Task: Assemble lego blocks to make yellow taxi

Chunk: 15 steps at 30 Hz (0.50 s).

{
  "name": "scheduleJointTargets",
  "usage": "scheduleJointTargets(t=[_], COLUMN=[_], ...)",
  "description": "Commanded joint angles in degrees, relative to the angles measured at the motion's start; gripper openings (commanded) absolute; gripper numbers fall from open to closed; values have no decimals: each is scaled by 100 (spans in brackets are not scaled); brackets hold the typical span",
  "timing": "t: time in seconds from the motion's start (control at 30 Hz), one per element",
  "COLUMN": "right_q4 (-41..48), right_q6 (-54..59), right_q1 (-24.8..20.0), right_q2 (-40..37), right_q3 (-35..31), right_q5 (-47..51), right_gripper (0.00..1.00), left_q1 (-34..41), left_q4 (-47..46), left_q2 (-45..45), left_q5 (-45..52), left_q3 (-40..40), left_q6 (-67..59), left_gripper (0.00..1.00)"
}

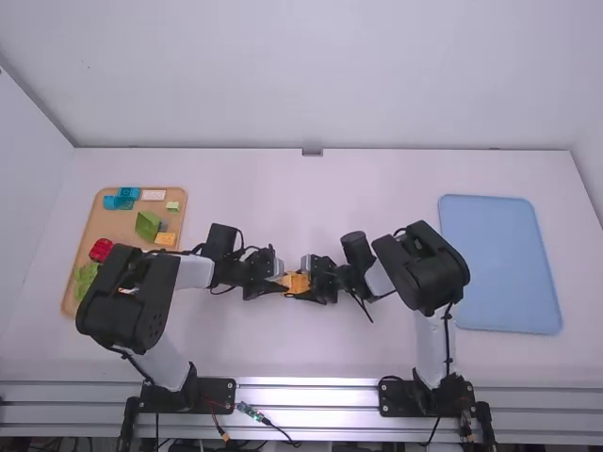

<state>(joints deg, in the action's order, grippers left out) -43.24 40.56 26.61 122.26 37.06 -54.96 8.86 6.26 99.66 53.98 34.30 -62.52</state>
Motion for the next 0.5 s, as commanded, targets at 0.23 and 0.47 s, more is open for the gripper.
scheduleJointTargets(t=[0.23, 0.47], right_q4=[63, 61], right_q6=[-4, -2], right_q1=[2, 2], right_q2=[129, 129], right_q3=[50, 50], right_q5=[-72, -138], right_gripper=[47, 47], left_q1=[52, 251], left_q4=[369, 442], left_q2=[-87, -87], left_q5=[260, 190], left_q3=[-101, -101], left_q6=[17, 15], left_gripper=[2, 2])
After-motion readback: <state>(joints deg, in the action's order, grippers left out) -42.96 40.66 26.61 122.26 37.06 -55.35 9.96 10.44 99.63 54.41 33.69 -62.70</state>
